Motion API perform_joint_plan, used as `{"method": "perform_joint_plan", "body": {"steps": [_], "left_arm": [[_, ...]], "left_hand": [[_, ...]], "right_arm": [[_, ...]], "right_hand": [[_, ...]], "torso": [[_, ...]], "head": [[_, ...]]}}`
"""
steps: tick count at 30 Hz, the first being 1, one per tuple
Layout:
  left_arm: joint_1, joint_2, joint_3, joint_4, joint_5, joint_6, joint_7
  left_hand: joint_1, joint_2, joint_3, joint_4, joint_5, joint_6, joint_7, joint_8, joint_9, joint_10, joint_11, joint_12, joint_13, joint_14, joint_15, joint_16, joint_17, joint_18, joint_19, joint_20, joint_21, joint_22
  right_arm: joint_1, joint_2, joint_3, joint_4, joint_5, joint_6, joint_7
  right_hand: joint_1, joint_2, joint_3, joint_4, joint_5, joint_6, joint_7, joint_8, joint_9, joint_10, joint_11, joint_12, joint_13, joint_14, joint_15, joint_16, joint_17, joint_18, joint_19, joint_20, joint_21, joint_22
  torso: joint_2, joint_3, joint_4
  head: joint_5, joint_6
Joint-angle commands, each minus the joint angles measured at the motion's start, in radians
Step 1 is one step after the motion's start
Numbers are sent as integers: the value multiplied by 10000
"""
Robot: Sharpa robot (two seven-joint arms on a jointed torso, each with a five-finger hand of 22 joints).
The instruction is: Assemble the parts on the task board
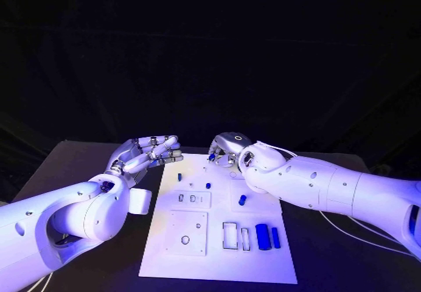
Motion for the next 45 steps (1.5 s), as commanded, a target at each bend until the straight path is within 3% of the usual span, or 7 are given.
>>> {"method": "perform_joint_plan", "body": {"steps": [1,20,28,32,37,41,45], "left_arm": [[26,28,11,12,-57,165,51],[49,74,11,-10,-57,165,17],[59,87,11,-16,-57,171,4],[65,87,11,-29,-57,171,0],[71,69,11,-62,-19,182,-2],[85,39,11,-85,20,178,1],[101,-2,10,-112,41,188,2]], "left_hand": [[-48,93,-9,-41,-11,-32,83,-76,-17,-32,58,-74,-14,-2,66,-29,-15,45,31,4,-49,-17],[-76,96,-47,-64,-11,-80,122,-144,-21,-87,91,-149,-16,-16,90,-102,-22,45,18,11,-76,-47],[-80,98,-52,-67,-11,-88,129,-156,-21,-98,98,-162,-16,-19,95,-115,-23,45,17,12,-80,-52],[-80,98,-52,-67,-11,-88,129,-156,-21,-98,98,-162,-16,-19,95,-115,-23,45,17,12,-80,-52],[-83,99,-55,-68,-11,-90,132,-160,-21,-100,100,-167,-15,-20,97,-121,-23,44,16,12,-82,-54],[-83,99,-56,-68,-11,-89,132,-160,-20,-99,100,-167,-15,-20,97,-122,-23,45,16,12,-82,-55],[-85,105,-57,-70,-11,-81,130,-159,-17,-89,98,-165,-12,-16,97,-125,-23,45,17,12,-83,-57]], "right_arm": [[-37,113,-1,-131,28,70,82],[-85,453,-7,-559,140,221,164],[-89,578,-11,-746,209,273,195],[-89,580,-12,-738,240,243,208],[-89,472,-14,-560,249,46,212],[-80,202,-14,-190,253,-135,197],[-9,-423,-6,530,334,-383,143]], "right_hand": [[3,-117,102,40,1,0,54,1,27,29,30,48,9,390,-39,46,9,-96,18,34,4,738],[-84,-258,237,122,-45,-127,117,-95,20,-122,87,12,-31,345,14,-1,-110,-57,-112,75,-95,584],[-224,-489,336,243,-116,-383,231,-203,-21,-527,218,-10,-122,261,117,-142,-364,12,-333,159,-283,304],[-431,-785,233,390,-150,-825,298,-239,-117,-874,307,13,-174,192,207,-273,-584,79,-537,247,-474,32],[-563,-1044,-24,523,-158,-1238,270,-229,-203,-1038,311,34,-151,159,205,-347,-720,125,-656,276,-605,-131],[-580,-1085,-98,554,-171,-1271,270,-218,-207,-1060,311,44,-138,153,204,-364,-751,133,-680,277,-635,-166],[-512,-1024,-126,597,-110,-1143,276,-150,-174,-948,295,113,-92,162,191,-344,-728,122,-638,272,-610,-107]], "torso": [[6,2,0],[23,-7,11],[25,-9,12],[25,-5,1],[25,7,-24],[31,0,-58],[19,9,-100]], "head": [[4,2],[30,-11],[15,-17],[19,-13],[78,23],[88,44],[91,56]]}}
